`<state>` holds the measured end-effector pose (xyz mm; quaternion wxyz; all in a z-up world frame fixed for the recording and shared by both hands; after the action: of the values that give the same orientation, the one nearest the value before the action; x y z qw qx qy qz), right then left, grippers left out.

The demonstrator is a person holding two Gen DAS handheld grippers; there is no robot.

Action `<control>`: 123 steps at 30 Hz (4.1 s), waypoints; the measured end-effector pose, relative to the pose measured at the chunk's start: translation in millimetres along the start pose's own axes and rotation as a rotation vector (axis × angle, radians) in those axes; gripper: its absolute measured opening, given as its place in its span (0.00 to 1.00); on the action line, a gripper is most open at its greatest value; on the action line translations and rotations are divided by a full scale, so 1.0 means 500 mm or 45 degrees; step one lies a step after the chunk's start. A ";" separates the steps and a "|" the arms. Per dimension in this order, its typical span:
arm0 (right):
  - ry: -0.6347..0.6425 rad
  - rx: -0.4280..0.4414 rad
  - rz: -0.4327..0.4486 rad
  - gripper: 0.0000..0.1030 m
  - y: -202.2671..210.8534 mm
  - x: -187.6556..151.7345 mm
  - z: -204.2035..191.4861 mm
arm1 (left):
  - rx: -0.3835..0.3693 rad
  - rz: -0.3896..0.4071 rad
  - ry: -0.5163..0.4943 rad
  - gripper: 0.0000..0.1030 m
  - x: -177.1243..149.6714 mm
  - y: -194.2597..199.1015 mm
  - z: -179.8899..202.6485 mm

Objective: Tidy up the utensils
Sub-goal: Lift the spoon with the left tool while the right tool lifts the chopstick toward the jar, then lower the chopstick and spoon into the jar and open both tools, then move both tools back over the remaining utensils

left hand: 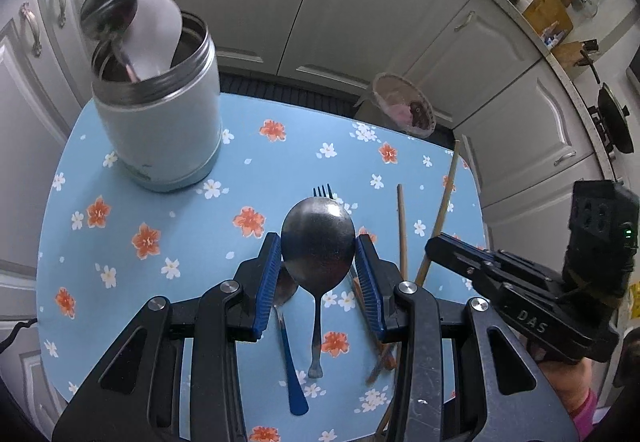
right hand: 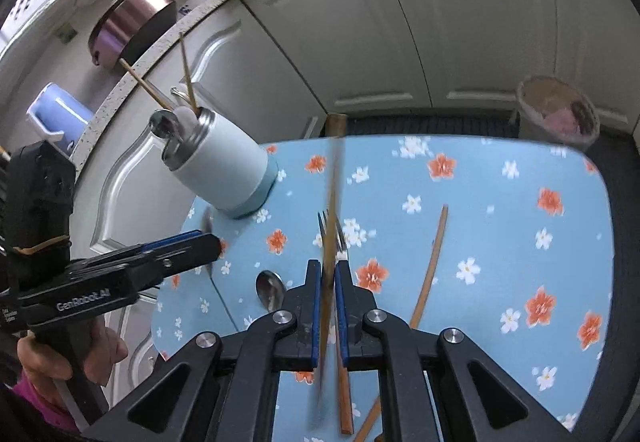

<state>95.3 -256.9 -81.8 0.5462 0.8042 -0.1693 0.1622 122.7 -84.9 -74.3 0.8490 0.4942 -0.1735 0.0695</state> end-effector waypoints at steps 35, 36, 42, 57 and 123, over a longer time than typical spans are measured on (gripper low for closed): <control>0.371 -0.044 0.236 0.06 0.157 0.214 -0.261 | 0.036 0.301 -0.029 0.36 0.171 0.286 -0.004; 0.382 -0.041 0.245 0.06 0.160 0.230 -0.275 | 0.050 0.316 -0.028 0.36 0.183 0.298 -0.010; 0.422 -0.015 0.289 0.06 0.173 0.320 -0.353 | 0.099 0.371 -0.002 0.36 0.245 0.348 -0.054; 0.407 0.003 0.163 0.06 0.004 0.376 -0.410 | 0.185 0.368 0.089 0.36 0.281 0.300 -0.160; 0.194 -0.225 -0.173 0.38 -0.062 -0.042 -0.036 | 0.037 -0.089 0.151 0.66 -0.088 -0.035 -0.093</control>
<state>89.1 -227.5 -110.4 0.6359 0.7479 -0.0862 0.1698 97.2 -51.5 -125.7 0.8524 0.5073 -0.1045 0.0713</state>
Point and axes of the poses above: each gripper's, at about its wrist camera, not at the fingertips, and y roughly against the way its jaws point, z to its right, x to its top, the point moved 5 cm from there along -y, roughly the way its jaws point, and after that the axes turned 7 degrees about -x, right-handed, at the moved point
